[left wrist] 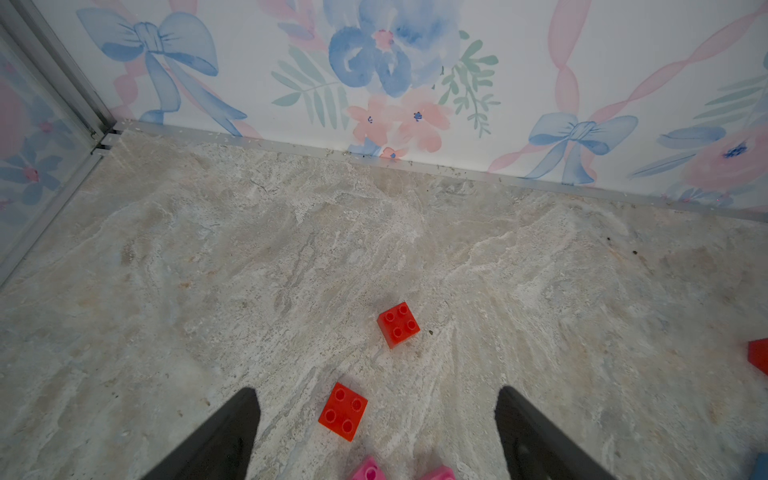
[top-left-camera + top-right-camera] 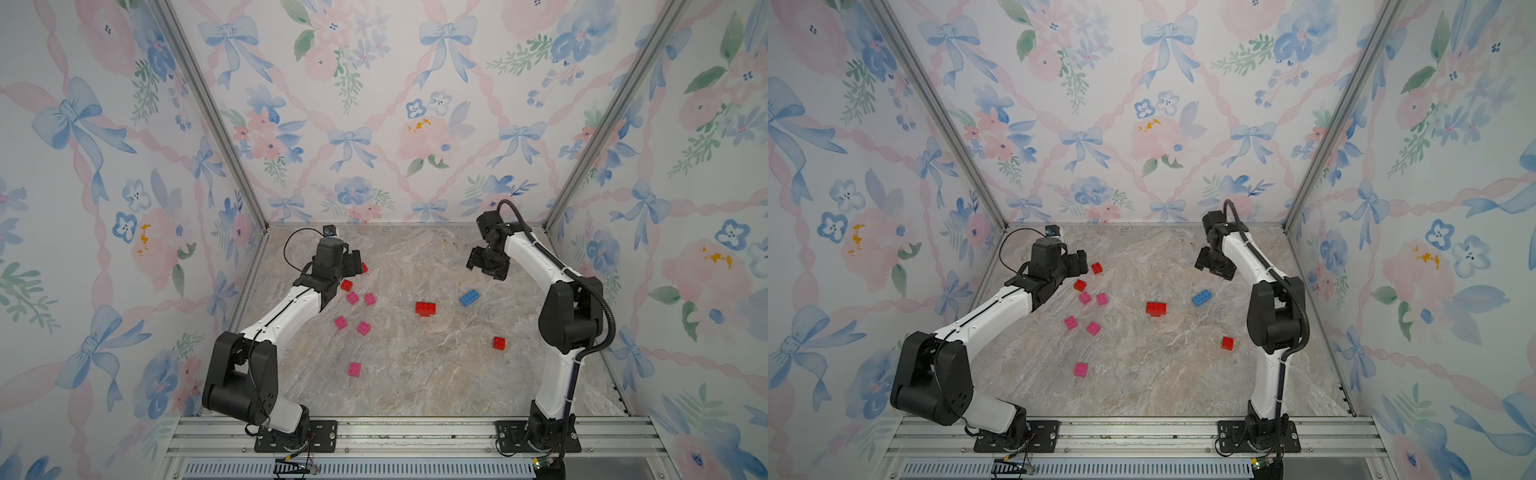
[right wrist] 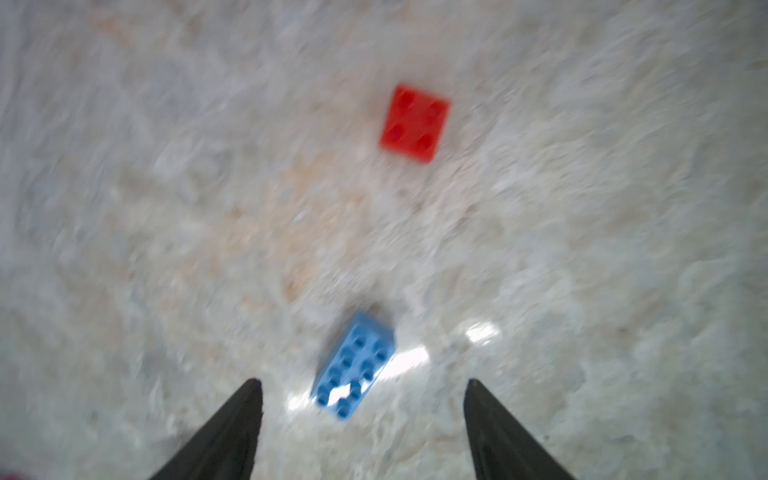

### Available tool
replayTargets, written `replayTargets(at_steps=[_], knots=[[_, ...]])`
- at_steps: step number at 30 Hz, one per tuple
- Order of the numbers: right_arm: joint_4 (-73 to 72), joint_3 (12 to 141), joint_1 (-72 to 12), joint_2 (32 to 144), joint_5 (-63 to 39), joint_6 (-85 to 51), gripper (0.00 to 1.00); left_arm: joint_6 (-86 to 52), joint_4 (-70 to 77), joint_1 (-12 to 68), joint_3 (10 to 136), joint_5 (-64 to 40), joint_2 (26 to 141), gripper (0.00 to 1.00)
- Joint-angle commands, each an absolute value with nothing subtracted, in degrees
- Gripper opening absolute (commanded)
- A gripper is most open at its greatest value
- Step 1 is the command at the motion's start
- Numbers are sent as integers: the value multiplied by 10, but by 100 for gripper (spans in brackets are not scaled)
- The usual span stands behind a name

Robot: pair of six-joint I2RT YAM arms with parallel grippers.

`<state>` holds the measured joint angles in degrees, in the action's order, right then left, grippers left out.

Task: Assemble the letter v with lego
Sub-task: Pick up the lego brick from the center of the board, then place the lego brick at the center of the board.

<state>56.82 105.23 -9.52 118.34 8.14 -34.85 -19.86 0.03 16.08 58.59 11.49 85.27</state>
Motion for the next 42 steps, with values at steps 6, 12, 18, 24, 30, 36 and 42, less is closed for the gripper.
replayTargets(at_steps=[6, 12, 18, 24, 30, 36, 42], knots=[[605, 1218, -53, 1345, 88, -333, 82, -180, -3, 158, 579, 120, 856, 92], [629, 1287, -45, 1414, 80, -329, 75, -177, -3, 158, 579, 117, 859, 92], [625, 1282, -44, 1411, 80, -321, 51, -176, -3, 158, 580, 112, 858, 91], [627, 1244, -43, 1371, 77, -298, 38, -176, -3, 158, 581, 109, 853, 92], [619, 1140, -46, 1257, 67, -264, 29, -176, -4, 158, 582, 108, 845, 92], [570, 890, -116, 1052, 41, -251, 27, -179, -5, 159, 579, 107, 830, 92], [504, 705, -286, 952, 33, -315, 24, -182, -5, 164, 577, 108, 823, 92]])
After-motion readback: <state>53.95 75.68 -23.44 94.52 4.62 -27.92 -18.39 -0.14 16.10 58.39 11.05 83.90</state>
